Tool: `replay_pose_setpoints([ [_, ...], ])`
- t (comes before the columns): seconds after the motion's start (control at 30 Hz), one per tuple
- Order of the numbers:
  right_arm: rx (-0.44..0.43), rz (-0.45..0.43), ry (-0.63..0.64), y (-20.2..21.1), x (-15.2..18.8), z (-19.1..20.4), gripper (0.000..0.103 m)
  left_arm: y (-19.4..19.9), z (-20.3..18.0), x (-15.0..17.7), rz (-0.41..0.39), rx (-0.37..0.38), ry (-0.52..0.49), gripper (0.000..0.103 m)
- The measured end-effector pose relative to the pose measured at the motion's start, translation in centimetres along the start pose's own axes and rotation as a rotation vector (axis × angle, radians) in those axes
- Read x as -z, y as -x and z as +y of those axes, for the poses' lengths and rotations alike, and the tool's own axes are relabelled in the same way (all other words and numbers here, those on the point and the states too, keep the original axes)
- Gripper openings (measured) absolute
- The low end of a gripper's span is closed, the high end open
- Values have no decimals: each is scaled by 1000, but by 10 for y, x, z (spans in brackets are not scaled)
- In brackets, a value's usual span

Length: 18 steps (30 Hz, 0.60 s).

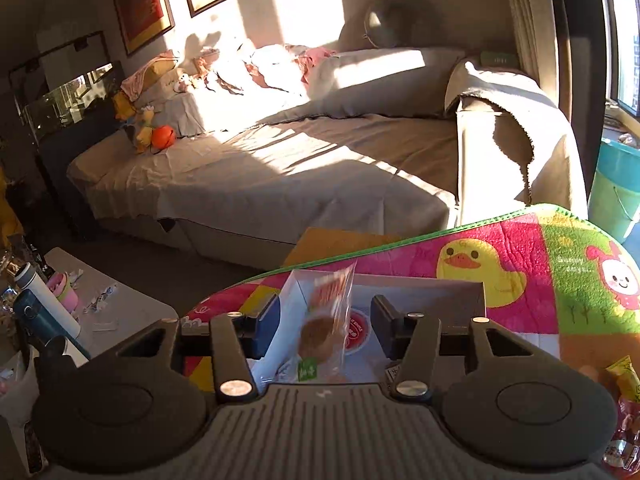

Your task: Organize objects

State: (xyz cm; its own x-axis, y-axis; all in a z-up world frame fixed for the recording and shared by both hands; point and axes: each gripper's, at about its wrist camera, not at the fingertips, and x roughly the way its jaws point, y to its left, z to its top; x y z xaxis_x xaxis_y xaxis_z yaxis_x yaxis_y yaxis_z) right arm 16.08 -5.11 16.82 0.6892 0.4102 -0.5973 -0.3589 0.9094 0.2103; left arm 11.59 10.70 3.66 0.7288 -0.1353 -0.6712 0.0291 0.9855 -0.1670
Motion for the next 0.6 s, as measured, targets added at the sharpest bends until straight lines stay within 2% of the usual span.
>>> replay_pose_setpoints([
  [0.1, 3, 7, -19, 5, 8, -10, 50, 0, 1, 1, 1, 5, 3, 18],
  [0.17, 47, -4, -16, 13, 14, -20, 51, 0, 1, 1, 1, 5, 6, 18],
  [0.27, 152, -38, 23, 32, 26, -38, 52, 0, 1, 1, 0, 9, 11, 18],
  [0.37, 249, -70, 39, 54, 43, -60, 62, 1, 2, 1, -1, 10, 13, 18],
  [0.5, 360, -76, -15, 78, 68, -96, 65, 1, 2, 1, 0, 10, 12, 18],
  [0.6, 407, -44, -86, 88, 90, -123, 65, 1, 2, 1, 0, 11, 14, 18],
])
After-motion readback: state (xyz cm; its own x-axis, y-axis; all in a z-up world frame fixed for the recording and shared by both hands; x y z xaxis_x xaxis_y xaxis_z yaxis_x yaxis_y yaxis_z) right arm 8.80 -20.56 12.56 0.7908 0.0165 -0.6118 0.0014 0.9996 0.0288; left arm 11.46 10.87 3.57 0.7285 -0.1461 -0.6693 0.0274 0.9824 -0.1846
